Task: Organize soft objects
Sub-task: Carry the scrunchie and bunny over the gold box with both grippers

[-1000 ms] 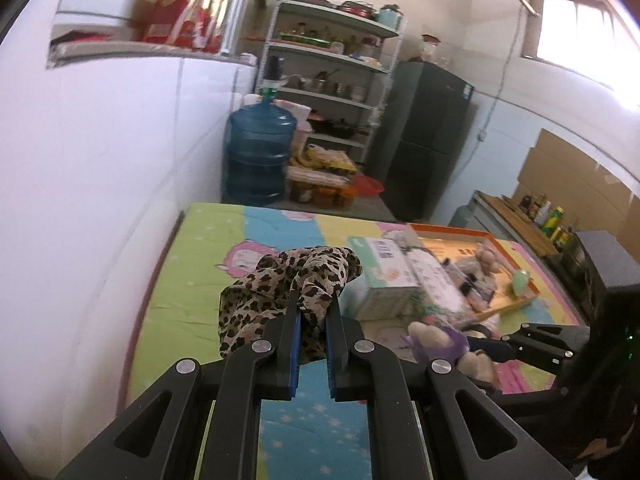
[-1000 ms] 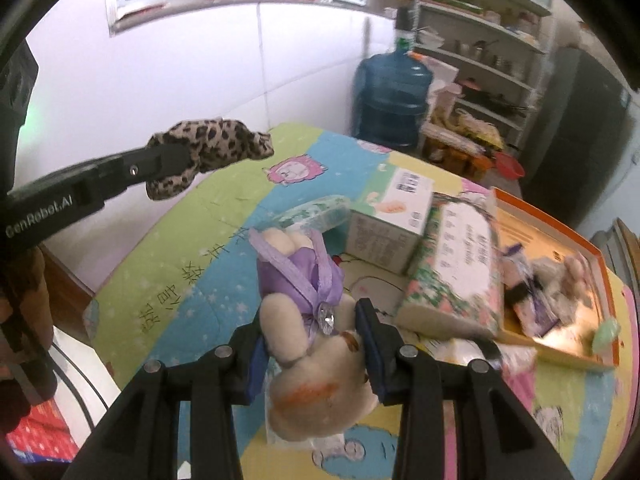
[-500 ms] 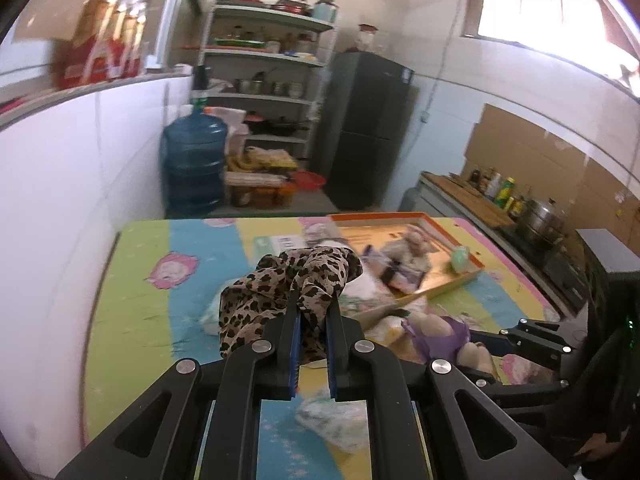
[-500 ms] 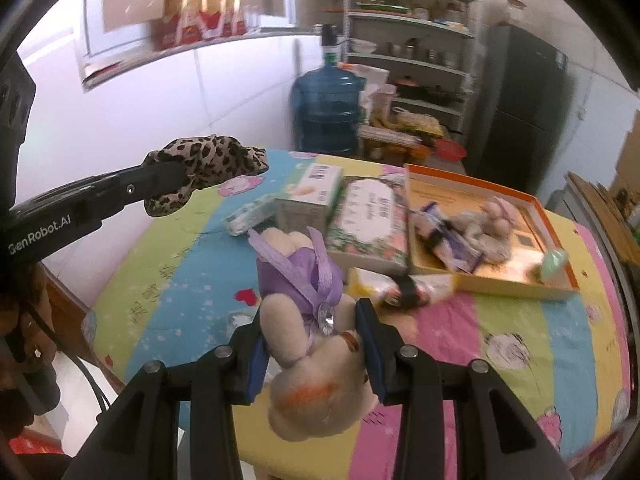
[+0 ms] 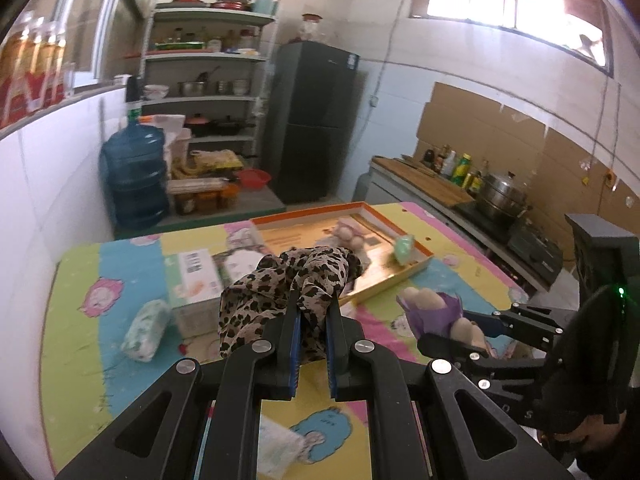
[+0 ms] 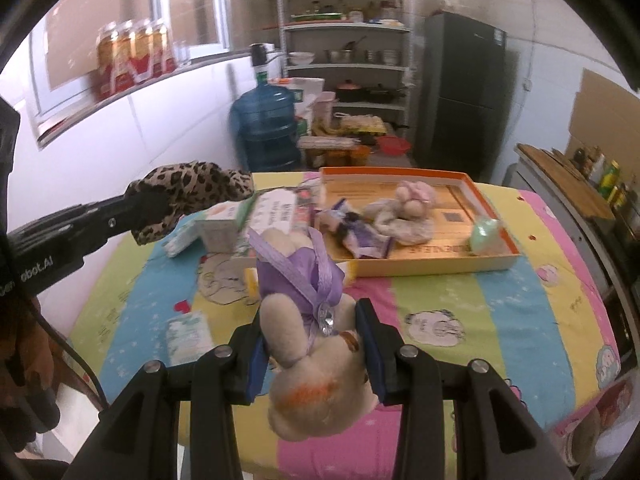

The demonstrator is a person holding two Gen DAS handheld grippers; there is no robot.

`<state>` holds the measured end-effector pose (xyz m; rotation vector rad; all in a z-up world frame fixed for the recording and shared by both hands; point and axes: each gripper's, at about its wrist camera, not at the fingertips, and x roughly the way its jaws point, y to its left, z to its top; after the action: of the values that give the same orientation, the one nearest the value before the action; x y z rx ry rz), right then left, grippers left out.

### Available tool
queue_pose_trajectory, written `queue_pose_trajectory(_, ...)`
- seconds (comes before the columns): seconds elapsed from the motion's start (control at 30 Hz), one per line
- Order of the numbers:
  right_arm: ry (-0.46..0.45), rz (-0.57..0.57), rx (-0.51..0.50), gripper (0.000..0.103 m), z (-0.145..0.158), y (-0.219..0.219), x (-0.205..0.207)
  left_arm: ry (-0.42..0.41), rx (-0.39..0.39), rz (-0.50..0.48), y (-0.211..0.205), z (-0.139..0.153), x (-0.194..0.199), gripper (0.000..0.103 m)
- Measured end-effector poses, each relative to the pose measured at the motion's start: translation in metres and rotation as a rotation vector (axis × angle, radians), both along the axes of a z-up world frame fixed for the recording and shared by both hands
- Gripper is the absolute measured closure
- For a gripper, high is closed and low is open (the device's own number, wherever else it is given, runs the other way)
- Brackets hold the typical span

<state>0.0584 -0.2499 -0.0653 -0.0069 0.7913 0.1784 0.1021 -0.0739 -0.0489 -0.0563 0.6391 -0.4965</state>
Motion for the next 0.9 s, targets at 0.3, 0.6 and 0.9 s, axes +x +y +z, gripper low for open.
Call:
queue_pose_trajectory(0.3, -0.011, -0.063, 0.004, 0.062, 0.002, -0.043, 0.014, 0.015, 0.005, -0.055, -0.044, -0.001, 0.022, 0.093)
queue_pose_trajectory(0.6, -0.003, -0.081, 0.009, 0.062, -0.001, -0.08, 0.04, 0.035, 0.007, -0.074, -0.085, -0.007, 0.049, 0.093)
queue_pose_trajectory(0.9, 0.001, -0.076, 0.023, 0.062, -0.006, -0.112, 0.071, 0.058, 0.017, -0.065, -0.118, -0.015, 0.078, 0.093)
